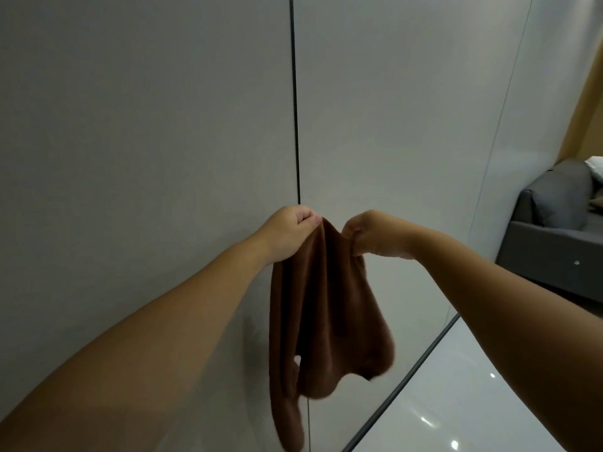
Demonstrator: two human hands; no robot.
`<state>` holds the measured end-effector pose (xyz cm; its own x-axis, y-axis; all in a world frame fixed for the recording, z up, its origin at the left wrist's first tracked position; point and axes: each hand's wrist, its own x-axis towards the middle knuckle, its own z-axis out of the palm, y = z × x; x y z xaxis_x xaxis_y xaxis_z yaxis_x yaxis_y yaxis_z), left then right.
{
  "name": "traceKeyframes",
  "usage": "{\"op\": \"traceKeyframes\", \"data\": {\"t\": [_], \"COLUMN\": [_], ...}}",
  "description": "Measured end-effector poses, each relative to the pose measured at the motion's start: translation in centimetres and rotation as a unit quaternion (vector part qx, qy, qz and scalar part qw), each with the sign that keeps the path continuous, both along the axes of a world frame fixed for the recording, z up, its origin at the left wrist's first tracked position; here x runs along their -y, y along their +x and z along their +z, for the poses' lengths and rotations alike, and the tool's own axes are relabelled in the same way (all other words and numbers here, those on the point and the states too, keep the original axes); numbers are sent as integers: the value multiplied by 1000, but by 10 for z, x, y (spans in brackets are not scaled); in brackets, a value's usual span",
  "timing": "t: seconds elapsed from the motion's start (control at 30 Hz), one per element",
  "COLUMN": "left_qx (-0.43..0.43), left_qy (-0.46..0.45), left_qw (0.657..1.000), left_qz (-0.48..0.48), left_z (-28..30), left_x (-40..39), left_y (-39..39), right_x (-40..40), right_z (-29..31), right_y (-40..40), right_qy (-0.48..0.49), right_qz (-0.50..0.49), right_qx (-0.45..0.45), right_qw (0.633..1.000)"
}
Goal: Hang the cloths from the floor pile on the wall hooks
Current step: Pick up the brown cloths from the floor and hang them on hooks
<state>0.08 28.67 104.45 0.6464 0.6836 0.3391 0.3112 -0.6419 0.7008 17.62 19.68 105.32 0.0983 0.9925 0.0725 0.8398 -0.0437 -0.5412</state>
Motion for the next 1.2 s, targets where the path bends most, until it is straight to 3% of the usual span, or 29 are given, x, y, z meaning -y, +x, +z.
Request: {"op": "traceKeyframes", "data": {"t": [0.27, 0.47, 0.57, 0.7, 0.8, 0.97, 1.07, 1.2], "left_qx": [-12, 33, -15, -17, -1, 42, 13, -9], "left_qy": [12, -133, -199, -216, -218, -152, -122, -89], "left_qw": [1000, 990, 979, 976, 976, 987, 992, 996], "left_qz": [-10, -45, -50, -12, 21, 14, -14, -19], "left_z": [2, -20, -43, -68, -70, -35, -15, -3], "left_x": [11, 8, 4, 1, -2, 5, 15, 24], "left_y": [-4, -31, -41, -58, -70, -60, -46, -39], "right_x": [1, 0, 3, 7, 14, 21, 18, 14], "right_z": [-4, 5, 13, 16, 9, -14, -25, -29], "right_y": [-21, -24, -28, -17, 5, 15, 0, -30], "right_qy": [14, 115, 158, 201, 173, 20, -2, 4], "right_qz": [42, -39, -54, -99, -126, -51, -10, 53], "right_qx": [-38, -98, -60, -25, 21, 75, 115, 36], "right_qw": [998, 988, 984, 974, 977, 996, 993, 998]}}
